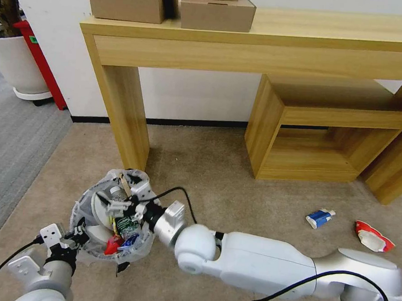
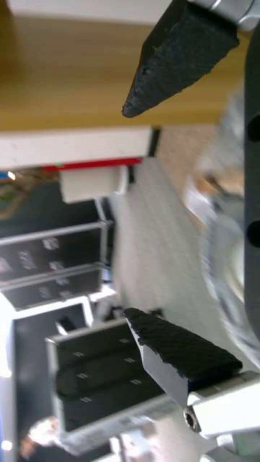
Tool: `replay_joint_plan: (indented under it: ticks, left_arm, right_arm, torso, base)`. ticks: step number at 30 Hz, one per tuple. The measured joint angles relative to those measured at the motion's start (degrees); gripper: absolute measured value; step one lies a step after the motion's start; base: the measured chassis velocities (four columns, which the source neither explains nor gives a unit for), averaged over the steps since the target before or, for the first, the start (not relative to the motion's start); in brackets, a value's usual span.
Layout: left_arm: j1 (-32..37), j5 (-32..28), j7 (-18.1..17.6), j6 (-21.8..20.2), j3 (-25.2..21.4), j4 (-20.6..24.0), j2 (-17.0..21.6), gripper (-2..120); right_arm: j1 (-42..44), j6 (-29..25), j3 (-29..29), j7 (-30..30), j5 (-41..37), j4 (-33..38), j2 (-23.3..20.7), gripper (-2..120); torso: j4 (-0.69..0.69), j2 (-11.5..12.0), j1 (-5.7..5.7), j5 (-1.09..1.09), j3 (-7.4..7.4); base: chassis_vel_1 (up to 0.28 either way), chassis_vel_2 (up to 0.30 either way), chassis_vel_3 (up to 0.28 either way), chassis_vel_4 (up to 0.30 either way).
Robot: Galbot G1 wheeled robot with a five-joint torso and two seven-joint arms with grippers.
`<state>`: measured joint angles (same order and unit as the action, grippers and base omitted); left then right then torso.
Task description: Pick up the trash bin and place the garbage on the floor into it.
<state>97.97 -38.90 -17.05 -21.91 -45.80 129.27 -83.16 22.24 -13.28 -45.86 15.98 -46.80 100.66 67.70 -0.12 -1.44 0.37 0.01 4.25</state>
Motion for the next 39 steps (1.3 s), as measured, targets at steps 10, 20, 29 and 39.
replay_joint_plan:
  ticks: [10, 20, 29, 39]
  left_arm:
    - [0.17, 0.51, 0.3, 0.06, -0.4, 0.2, -0.33, 0]
    - [0.32, -0.02, 0.05, -0.37, -0.45, 0.27, 0.35, 0]
    - [0.71, -0.56, -0.12, -0.95, -0.01, -0.27, 1.61, 0]
    - [0.57, 0.66, 0.5, -1.38, 0.51, -0.71, 2.24, 0]
  right_arm:
    - [6.87, -2.29, 20.24, -4.65, 1.68, 3.19, -6.77, 100]
    - [19.21, -0.32, 40.03, -5.36, 1.54, 7.21, -12.75, 100]
    - [35.7, -1.87, 55.78, -5.04, 8.81, 8.47, -14.85, 100]
    - [45.26, -1.94, 62.67, -2.1, 17.05, 8.52, -11.6, 100]
  torso:
    - [0.0, 0.0, 0.0, 0.0, 0.0]
    - [0.01, 0.0, 0.0, 0.01, 0.0]
    - [0.0, 0.0, -0.01, -0.01, 0.0]
    - [0.01, 0.0, 0.0, 0.0, -0.01]
  base:
    - [0.0, 0.0, 0.0, 0.0]
    - [0.0, 0.0, 0.0, 0.0]
    - [0.0, 0.0, 0.0, 0.0]
    - [0.0, 0.0, 0.0, 0.0]
